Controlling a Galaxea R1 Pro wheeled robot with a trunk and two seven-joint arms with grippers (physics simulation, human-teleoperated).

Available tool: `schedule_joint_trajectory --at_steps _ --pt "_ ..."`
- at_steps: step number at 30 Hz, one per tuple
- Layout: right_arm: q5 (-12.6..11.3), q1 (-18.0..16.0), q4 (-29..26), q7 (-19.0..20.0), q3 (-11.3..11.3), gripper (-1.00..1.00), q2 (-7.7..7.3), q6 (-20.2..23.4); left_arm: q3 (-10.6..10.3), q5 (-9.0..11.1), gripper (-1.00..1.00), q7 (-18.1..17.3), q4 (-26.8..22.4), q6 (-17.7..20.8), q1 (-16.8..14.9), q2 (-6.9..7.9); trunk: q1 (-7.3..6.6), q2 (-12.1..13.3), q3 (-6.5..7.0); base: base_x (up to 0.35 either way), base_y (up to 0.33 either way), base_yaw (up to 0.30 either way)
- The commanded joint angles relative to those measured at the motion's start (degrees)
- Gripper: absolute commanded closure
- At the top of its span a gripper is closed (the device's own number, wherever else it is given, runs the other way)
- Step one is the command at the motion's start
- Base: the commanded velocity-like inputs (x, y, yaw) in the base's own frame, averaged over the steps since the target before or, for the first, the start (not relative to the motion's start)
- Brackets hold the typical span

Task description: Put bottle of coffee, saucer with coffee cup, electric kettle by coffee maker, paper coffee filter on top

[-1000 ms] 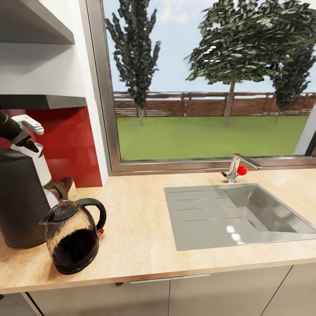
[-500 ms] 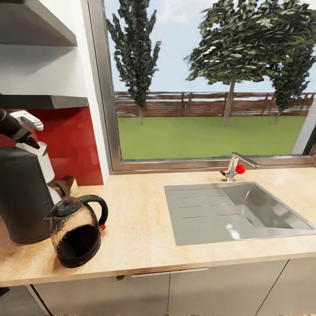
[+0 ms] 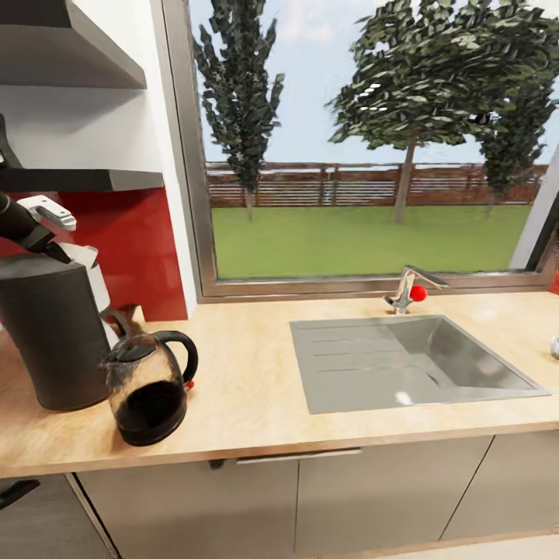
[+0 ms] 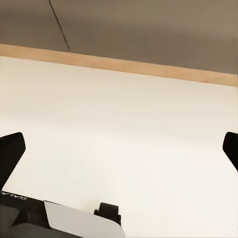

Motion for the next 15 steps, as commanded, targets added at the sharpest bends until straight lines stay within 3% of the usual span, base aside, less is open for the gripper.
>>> schedule_joint_trajectory --at_steps 1,10,15 --pt "0.4 -0.1 0.0 0.1 0.0 -1.00 -0.01 -0.2 -0.4 0.3 -1.00 0.0 -0.1 0.4 -0.2 0.07 -0.02 -0.1 -0.09 -0.267 0.000 0.000" --pt "0.4 -0.1 0.0 0.1 0.0 -1.00 -0.01 -0.2 -0.4 1.2 -1.00 0.0 -0.2 0.4 -0.2 0.05 -0.02 -0.1 -0.09 -0.115 0.000 0.000" --pt "0.4 -0.1 0.0 0.1 0.0 -1.00 -0.01 -0.2 -0.4 2.8 -1.00 0.0 -0.3 0.4 -0.2 0.04 -0.02 -0.1 -0.09 -0.187 0.000 0.000"
